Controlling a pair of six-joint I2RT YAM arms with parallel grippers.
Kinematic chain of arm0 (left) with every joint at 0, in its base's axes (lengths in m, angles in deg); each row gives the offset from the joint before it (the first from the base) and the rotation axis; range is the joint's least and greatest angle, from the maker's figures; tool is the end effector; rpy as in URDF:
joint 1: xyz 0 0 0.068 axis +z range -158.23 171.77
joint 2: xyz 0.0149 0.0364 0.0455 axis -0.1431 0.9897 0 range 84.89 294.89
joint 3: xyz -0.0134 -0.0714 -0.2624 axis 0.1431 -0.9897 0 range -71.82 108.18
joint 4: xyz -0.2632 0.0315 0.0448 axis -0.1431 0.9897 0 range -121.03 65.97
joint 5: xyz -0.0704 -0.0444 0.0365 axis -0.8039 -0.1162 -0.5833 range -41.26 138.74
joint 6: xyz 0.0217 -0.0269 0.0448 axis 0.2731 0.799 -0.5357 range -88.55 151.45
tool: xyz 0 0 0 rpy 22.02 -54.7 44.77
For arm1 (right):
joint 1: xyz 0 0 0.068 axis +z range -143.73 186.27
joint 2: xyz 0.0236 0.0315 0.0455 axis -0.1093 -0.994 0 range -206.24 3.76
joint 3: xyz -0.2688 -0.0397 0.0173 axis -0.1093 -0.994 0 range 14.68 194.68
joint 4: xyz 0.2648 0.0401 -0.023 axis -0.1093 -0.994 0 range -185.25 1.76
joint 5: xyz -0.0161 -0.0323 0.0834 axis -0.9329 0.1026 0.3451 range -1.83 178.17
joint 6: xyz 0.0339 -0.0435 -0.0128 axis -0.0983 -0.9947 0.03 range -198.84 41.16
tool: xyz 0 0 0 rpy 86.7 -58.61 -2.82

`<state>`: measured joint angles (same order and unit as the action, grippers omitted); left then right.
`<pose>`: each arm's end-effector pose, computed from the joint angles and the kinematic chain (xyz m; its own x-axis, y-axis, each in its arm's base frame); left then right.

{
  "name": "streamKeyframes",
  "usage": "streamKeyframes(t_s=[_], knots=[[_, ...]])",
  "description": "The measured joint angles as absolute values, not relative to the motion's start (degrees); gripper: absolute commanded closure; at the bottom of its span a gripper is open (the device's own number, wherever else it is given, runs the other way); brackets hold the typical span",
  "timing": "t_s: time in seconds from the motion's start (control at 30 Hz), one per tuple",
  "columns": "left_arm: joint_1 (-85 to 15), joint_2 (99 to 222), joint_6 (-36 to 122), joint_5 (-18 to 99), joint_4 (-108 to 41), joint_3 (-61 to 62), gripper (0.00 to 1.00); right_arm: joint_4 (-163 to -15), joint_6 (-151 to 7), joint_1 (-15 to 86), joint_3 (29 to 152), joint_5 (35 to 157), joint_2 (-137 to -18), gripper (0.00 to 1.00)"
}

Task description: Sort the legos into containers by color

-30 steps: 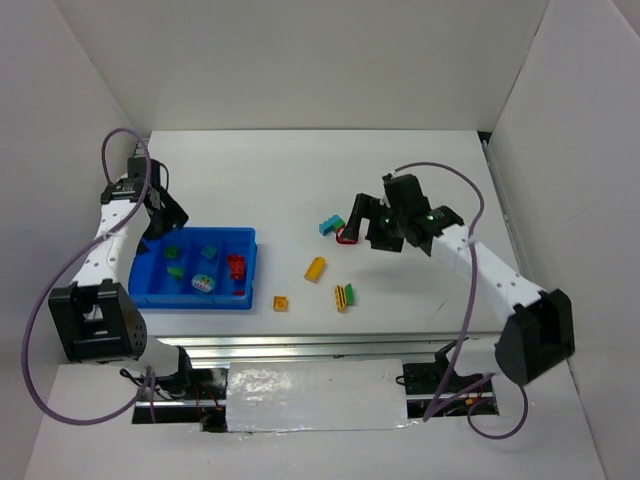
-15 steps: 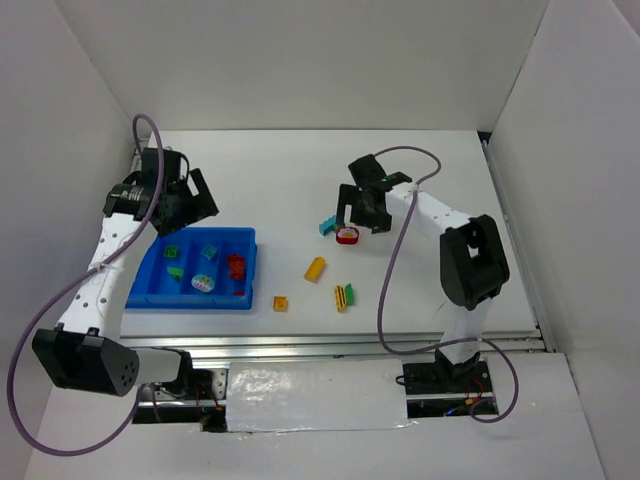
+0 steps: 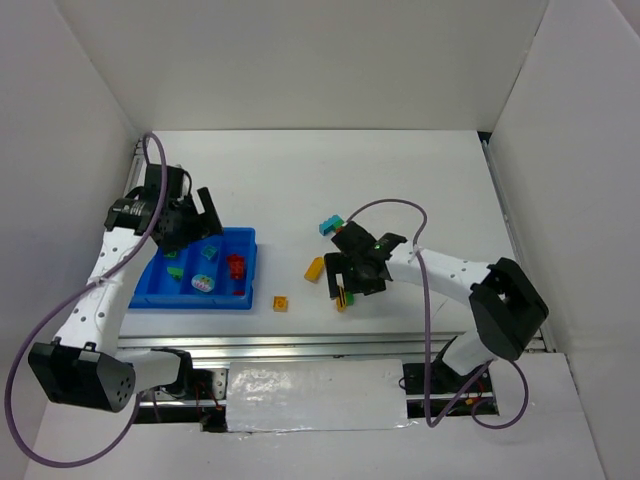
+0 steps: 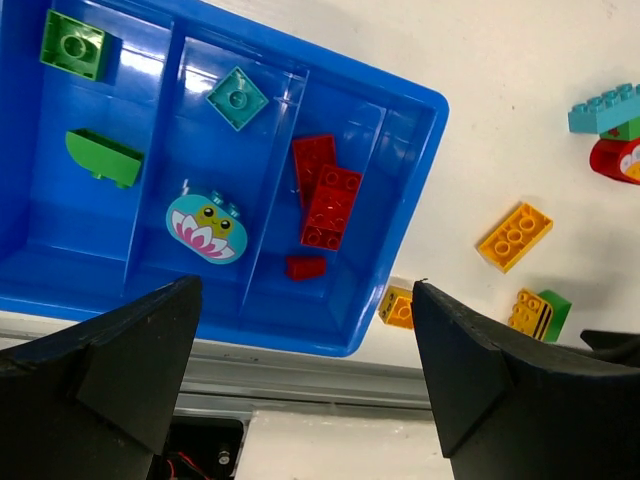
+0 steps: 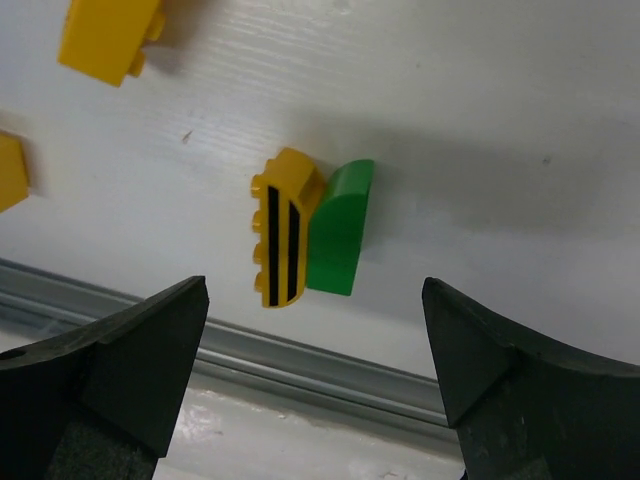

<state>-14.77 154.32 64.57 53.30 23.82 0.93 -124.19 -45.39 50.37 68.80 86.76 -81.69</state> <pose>0.2457 -0.0249 0.3460 -0.6866 -0.4696 -0.5550 -0.3711 0.8828 -0.2878 0.2091 0.2012 0.1912 -0.9324 -0.1360 -0.3348 -0.2094 0.9584 0.1940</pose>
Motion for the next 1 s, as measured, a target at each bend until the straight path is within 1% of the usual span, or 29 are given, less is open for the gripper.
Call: streamKeyframes(t_s=[0.03,0.07,0.17,0.33,0.37,0.43,0.47,0.5,0.57,0.6,0.67,0.77,0.87,1.0], knots=[[-14.86,154.56,64.55,52.84,23.75,0.93,0.02,-124.06,-45.48,50.37,68.65,86.12,-82.15,0.08],[-14.97,154.78,64.53,52.42,23.73,0.93,0.02,-123.99,-45.61,50.37,68.63,85.38,-82.94,0.13],[-15.19,155.15,64.46,51.37,23.62,0.93,0.02,-123.77,-46.57,50.26,68.89,83.59,-85.87,0.22],[-15.30,155.19,64.40,50.81,23.55,0.93,0.01,-123.38,-48.30,51.22,69.07,82.76,-88.60,0.23],[-15.30,155.19,64.40,50.72,23.55,0.91,0.01,-123.27,-48.47,51.59,69.07,82.80,-88.64,0.29],[-15.30,155.06,64.40,50.43,23.27,0.62,0.01,-122.81,-48.82,52.32,69.07,83.04,-88.64,0.33],[-15.30,154.78,64.42,50.30,22.85,0.08,0.01,-122.46,-48.91,52.60,69.07,83.09,-88.69,0.39],[-15.30,154.50,64.40,50.17,22.64,-0.56,0.01,-122.02,-49.26,52.88,69.07,83.20,-88.75,0.41],[-15.30,154.15,64.42,49.71,22.66,-1.85,0.01,-121.28,-49.74,53.34,69.04,83.39,-88.88,0.42],[-15.30,154.10,64.42,49.47,22.72,-2.42,0.01,-121.00,-49.92,53.45,69.04,83.46,-88.97,0.40],[-15.30,154.10,64.42,49.03,22.59,-3.20,0.01,-120.58,-50.14,53.67,69.04,83.33,-89.19,0.31],[-15.30,154.10,64.42,48.49,22.53,-3.73,0.01,-120.54,-50.00,53.67,69.04,82.04,-89.78,0.25],[-15.30,154.01,64.37,48.29,22.35,-3.73,0.01,-120.54,-49.15,53.67,69.04,80.75,-90.00,0.23],[-15.30,153.99,64.37,47.90,22.24,-3.73,0.01,-120.01,-46.81,53.67,69.04,79.76,-89.93,0.27]])
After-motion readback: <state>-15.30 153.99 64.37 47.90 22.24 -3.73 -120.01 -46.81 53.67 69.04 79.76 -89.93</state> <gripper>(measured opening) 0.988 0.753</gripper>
